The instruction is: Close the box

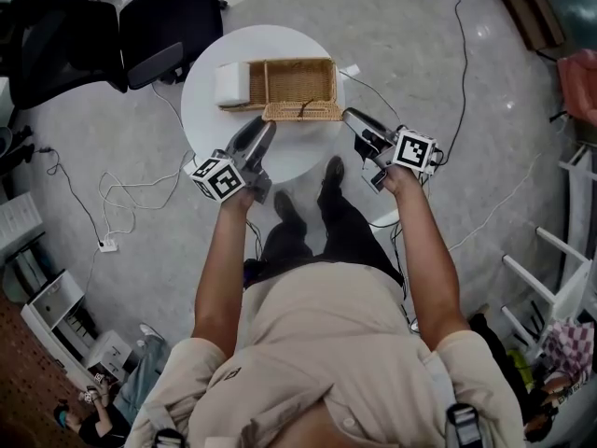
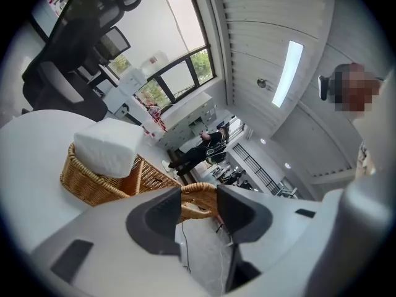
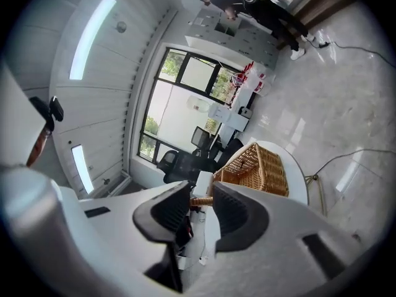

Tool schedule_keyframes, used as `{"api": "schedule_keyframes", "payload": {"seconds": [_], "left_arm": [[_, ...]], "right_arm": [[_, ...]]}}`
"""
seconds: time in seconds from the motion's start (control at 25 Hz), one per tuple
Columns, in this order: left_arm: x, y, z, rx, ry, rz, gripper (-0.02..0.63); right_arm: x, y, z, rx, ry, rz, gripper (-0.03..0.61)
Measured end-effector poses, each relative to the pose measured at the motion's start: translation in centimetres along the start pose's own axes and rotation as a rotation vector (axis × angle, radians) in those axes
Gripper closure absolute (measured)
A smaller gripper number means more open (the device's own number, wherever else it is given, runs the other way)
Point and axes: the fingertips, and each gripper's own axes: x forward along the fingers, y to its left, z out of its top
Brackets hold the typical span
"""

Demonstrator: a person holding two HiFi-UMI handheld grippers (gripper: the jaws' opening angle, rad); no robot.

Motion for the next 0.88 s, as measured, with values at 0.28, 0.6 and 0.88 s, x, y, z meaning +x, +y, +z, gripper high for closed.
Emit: {"api": "schedule_keyframes", "payload": {"seconds": [0.28,0.6,0.88], "left_arm": [[1.0,0.6,0.9,0.035,0.04,0.058,0.463],[2.5,0.7,2.0,0.053,0.082,0.074,0.466],[2.8,-1.6,4.7,0.106,0.071,0.036,0.466]], "right_arm": [[0.4,1.0,0.7,-0.226,0.053,-0.108,0.457],[1.5,0.2,2.4,-0.356,0.106,-0.195,0.466],[2.1,-0.5,3.3,-0.344,0.118,-0.242,0.472]]}}
